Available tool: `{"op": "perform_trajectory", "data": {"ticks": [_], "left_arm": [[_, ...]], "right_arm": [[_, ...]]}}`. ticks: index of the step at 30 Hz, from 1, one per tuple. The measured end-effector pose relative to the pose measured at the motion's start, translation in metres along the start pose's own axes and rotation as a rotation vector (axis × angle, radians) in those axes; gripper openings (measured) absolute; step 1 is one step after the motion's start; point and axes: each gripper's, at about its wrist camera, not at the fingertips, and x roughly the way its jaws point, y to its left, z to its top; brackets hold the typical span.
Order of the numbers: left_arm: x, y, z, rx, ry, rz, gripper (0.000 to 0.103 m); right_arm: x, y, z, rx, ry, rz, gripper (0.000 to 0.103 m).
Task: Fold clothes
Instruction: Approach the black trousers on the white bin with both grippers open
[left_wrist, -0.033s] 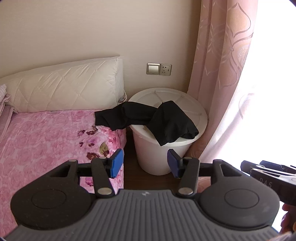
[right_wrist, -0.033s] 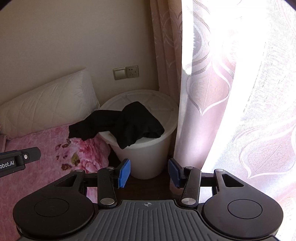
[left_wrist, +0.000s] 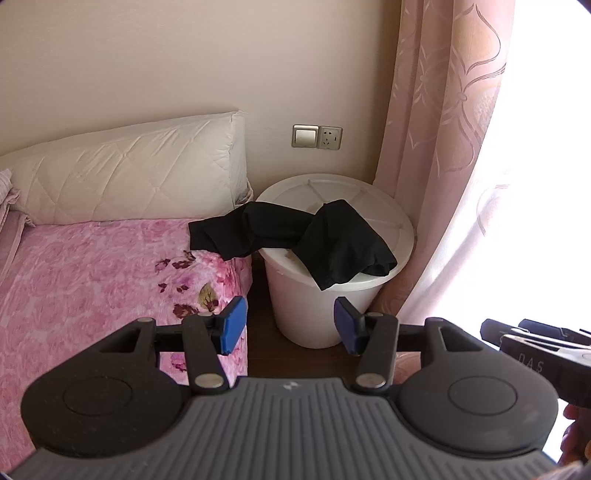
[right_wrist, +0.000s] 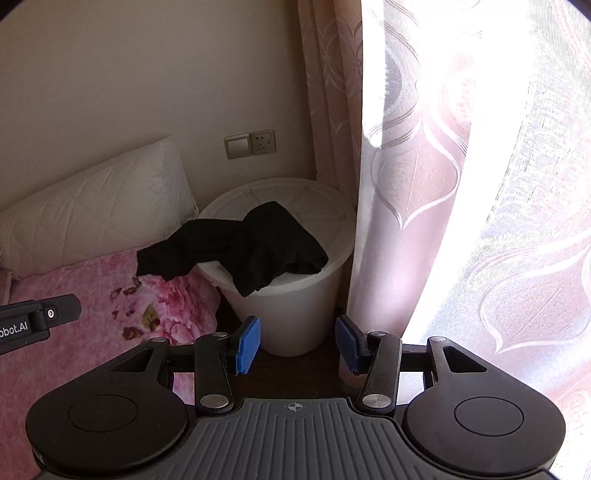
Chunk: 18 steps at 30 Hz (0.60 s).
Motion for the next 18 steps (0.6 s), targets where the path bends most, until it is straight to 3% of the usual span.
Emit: {"op": "perform_trajectory", "data": {"ticks": [18], "left_arm": [[0.022,0.066,0.009,0.027,0.074,-0.076,0.048]], "right_arm": [[0.017,0.033,0.008,0.025,0.012,-0.040,0.049]]}}
